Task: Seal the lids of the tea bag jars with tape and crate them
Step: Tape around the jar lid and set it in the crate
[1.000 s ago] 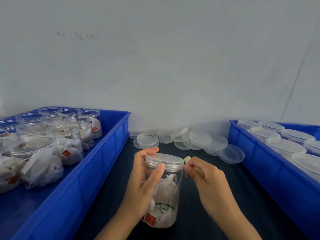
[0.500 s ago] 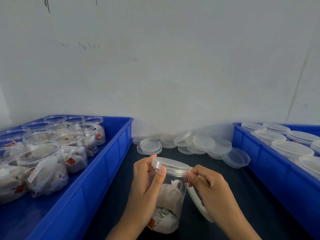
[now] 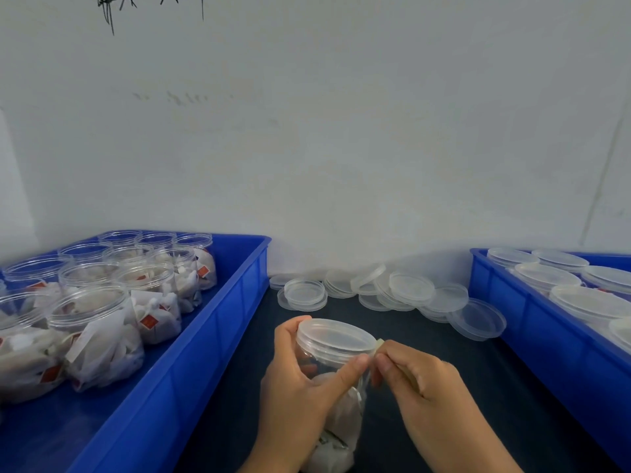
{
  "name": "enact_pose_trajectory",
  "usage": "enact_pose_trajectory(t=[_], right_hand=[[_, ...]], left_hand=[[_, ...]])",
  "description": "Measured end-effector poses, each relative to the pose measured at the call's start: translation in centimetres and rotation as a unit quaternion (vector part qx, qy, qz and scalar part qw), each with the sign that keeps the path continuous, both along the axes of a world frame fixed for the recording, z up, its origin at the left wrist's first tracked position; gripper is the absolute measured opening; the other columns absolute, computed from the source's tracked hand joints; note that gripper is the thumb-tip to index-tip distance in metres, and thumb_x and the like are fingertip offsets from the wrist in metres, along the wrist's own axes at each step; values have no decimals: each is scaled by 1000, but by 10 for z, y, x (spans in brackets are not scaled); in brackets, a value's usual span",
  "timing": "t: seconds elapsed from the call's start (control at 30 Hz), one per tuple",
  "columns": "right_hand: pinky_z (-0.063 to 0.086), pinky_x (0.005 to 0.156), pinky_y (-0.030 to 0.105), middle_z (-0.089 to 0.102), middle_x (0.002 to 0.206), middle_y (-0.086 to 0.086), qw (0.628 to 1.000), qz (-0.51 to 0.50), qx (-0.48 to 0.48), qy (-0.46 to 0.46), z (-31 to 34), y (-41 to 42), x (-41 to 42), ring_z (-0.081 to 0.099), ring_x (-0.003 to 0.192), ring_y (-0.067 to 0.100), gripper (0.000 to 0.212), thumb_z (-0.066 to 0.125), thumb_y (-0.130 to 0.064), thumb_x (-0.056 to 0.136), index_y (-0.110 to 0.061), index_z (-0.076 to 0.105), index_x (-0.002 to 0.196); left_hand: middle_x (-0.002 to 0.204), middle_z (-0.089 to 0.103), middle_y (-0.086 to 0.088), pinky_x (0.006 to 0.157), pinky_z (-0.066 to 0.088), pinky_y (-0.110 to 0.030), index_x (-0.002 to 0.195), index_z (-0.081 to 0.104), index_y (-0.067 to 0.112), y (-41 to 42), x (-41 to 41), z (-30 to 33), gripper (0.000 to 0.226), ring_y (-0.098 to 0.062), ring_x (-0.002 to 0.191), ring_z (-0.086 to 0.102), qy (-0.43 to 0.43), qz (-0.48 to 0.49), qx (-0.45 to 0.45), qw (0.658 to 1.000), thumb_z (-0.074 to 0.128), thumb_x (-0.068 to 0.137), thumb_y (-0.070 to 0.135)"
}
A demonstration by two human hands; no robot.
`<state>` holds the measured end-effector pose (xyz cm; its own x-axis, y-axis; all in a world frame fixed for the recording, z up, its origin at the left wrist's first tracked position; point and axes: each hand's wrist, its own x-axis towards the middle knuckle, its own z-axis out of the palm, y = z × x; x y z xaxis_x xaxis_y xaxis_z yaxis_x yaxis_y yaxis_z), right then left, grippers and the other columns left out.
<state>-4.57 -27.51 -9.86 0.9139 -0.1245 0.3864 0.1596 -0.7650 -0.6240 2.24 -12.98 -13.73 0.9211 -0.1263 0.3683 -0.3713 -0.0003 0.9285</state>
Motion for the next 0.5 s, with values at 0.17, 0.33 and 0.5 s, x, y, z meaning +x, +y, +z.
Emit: enact_pose_trajectory(t=[0.17, 0.33, 0.5], right_hand=[[45, 70, 21, 52, 74, -10, 992, -8, -107, 64, 11, -3, -3, 53, 73, 7, 29, 34, -39, 102, -30, 51, 80], [49, 88, 23, 57, 97, -13, 971, -17, -199, 129, 17, -4, -2, 58, 94, 5, 29, 16, -49, 102, -41, 44, 104], [50, 82, 23, 54, 78, -13, 977, -18, -145, 154, 16, -13, -2, 56, 78, 2, 39, 8, -66, 82, -43, 39, 89]], left_hand=[[105, 61, 32, 72, 51, -11, 111, 51, 42, 0, 0, -1, 85, 8, 95, 62, -20, 9, -12, 1000, 80, 37, 72], [104, 65, 25, 71, 53, -16, 105, 54, 49, 4, 4, -2, 77, 2, 94, 65, -21, 12, -4, 1000, 82, 36, 69], [103, 69, 19, 71, 52, -11, 112, 57, 31, 8, 6, 5, 78, -1, 94, 67, -30, -32, -12, 999, 84, 43, 56]])
